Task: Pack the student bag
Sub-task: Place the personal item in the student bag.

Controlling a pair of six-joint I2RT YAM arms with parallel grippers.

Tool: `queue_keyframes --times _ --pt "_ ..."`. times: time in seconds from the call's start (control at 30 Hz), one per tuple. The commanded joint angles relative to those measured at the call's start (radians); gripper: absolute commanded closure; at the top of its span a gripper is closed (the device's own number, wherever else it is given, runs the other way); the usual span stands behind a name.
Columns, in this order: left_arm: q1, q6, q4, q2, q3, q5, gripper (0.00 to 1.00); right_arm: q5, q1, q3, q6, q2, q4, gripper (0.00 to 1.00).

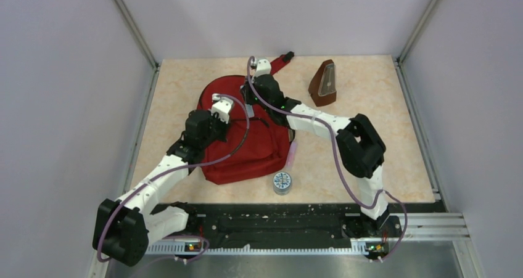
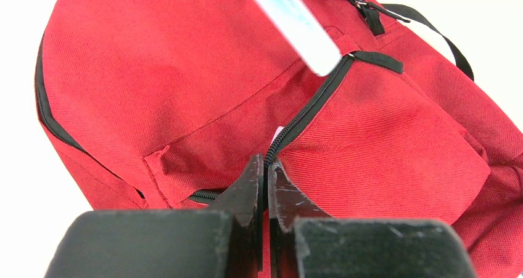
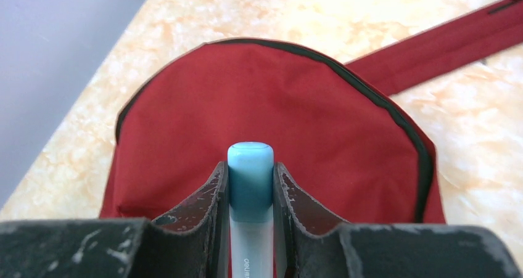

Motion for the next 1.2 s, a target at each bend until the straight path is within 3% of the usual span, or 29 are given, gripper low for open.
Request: queue_keyframes --times 0.0,0.4,0.77,0.93,1.17 --pt "-0.001 0.006 0.053 -0.016 0.008 0.047 1.0 -0.043 0.024 0.139 0.023 0.06 0.068 1.0" --pt "-0.001 0.006 0.058 -0.016 0.004 0.036 1.0 -0.222 0.037 0.141 0.069 0.13 -0.051 1.0" --pt "-0.002 0.003 0.064 -0.028 -0.002 -0.001 1.0 -0.366 0.037 0.022 -0.022 0.019 -0.217 1.0" --pt "-0.001 0.004 0.064 -0.03 -0.002 -0.002 1.0 -0.439 0.037 -0.039 -0.051 -0.032 -0.216 1.0" --pt "0.0 0.004 0.064 -0.028 -0.002 -0.002 1.0 -0.497 0.032 -0.01 -0.119 -0.038 -0.326 1.0"
